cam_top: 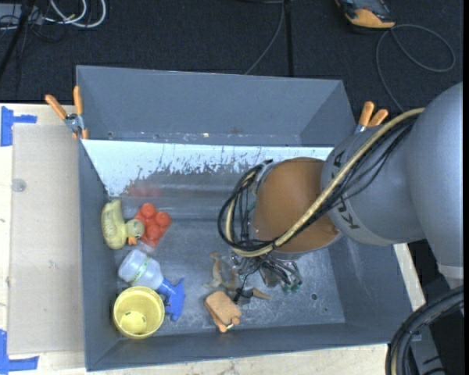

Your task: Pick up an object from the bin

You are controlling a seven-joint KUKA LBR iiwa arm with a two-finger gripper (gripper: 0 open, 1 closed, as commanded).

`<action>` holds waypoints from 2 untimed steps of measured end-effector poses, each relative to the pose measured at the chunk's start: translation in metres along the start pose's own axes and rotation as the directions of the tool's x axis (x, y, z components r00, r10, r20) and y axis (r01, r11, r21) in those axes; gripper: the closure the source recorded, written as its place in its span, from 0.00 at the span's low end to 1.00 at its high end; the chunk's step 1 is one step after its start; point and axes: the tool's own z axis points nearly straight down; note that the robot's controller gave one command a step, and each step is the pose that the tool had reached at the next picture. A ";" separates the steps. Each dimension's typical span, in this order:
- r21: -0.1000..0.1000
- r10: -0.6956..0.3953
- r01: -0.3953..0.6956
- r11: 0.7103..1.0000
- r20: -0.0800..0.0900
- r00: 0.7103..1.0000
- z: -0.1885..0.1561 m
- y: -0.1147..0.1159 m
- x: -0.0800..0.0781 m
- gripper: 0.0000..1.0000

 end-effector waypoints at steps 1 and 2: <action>0.001 0.000 0.000 1.000 -0.005 1.000 0.002 0.000 0.002 0.00; 0.001 0.001 -0.001 1.000 -0.005 1.000 0.002 -0.001 0.002 0.00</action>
Offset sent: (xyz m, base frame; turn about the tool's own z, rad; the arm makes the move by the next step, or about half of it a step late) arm 0.0000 0.0000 0.0000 0.0000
